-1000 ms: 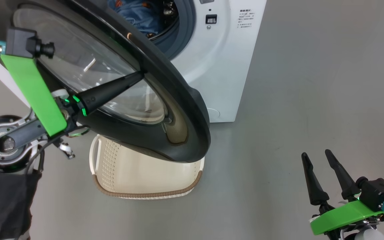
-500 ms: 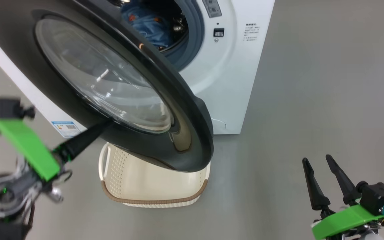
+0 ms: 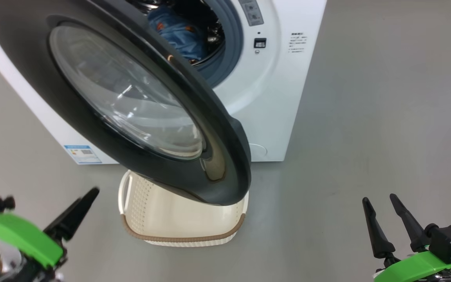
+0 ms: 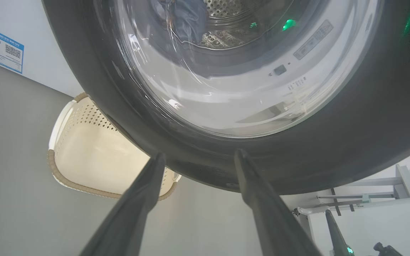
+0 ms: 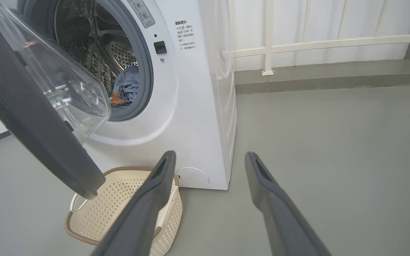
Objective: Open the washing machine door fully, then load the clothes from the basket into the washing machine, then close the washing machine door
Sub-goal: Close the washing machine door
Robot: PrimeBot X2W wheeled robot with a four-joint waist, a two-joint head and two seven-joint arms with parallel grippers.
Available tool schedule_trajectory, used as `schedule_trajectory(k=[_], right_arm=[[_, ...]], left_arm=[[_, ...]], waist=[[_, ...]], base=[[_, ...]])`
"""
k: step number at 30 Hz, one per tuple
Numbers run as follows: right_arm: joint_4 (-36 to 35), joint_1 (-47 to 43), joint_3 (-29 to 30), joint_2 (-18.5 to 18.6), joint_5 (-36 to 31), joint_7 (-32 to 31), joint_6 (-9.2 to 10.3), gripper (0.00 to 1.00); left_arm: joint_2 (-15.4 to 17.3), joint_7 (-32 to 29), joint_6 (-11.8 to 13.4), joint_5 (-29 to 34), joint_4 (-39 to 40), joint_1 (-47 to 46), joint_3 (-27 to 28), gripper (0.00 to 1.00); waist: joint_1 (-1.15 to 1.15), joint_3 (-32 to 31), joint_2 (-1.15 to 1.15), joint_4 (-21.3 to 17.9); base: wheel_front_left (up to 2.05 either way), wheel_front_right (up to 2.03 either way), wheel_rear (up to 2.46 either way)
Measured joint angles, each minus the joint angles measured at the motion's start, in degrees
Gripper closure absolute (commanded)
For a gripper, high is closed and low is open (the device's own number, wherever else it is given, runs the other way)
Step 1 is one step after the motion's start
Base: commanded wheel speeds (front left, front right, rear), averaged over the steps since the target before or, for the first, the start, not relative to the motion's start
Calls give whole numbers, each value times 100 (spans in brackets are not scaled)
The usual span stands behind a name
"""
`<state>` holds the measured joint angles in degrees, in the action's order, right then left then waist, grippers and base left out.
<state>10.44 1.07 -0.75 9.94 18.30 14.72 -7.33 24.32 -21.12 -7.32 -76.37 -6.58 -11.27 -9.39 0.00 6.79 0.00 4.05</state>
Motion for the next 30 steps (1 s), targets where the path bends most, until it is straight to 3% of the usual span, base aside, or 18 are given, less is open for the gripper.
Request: schedule_trajectory(k=[14, 19, 25, 30], right_arm=[[1, -91, 180, 59, 0, 0, 0, 0], [-1, -105, 214, 65, 0, 0, 0, 0], [-25, -106, 301, 67, 0, 0, 0, 0], [-51, -107, 352, 69, 0, 0, 0, 0]], left_arm=[[393, 2326, 0, 151, -468, 766, -684, 0], [553, 3197, -1, 459, -672, 788, -1081, 0], [598, 3533, -1, 1102, -917, 776, -1252, 0], [226, 3541, -2, 2210, -871, 773, -564, 0]], waist=[[0, 14, 0, -445], [0, 25, 0, -608], [0, 23, 0, -747], [0, 10, 0, -811]], base=[[0, 0, 0], [0, 0, 0], [0, 0, 0], [0, 0, 0]])
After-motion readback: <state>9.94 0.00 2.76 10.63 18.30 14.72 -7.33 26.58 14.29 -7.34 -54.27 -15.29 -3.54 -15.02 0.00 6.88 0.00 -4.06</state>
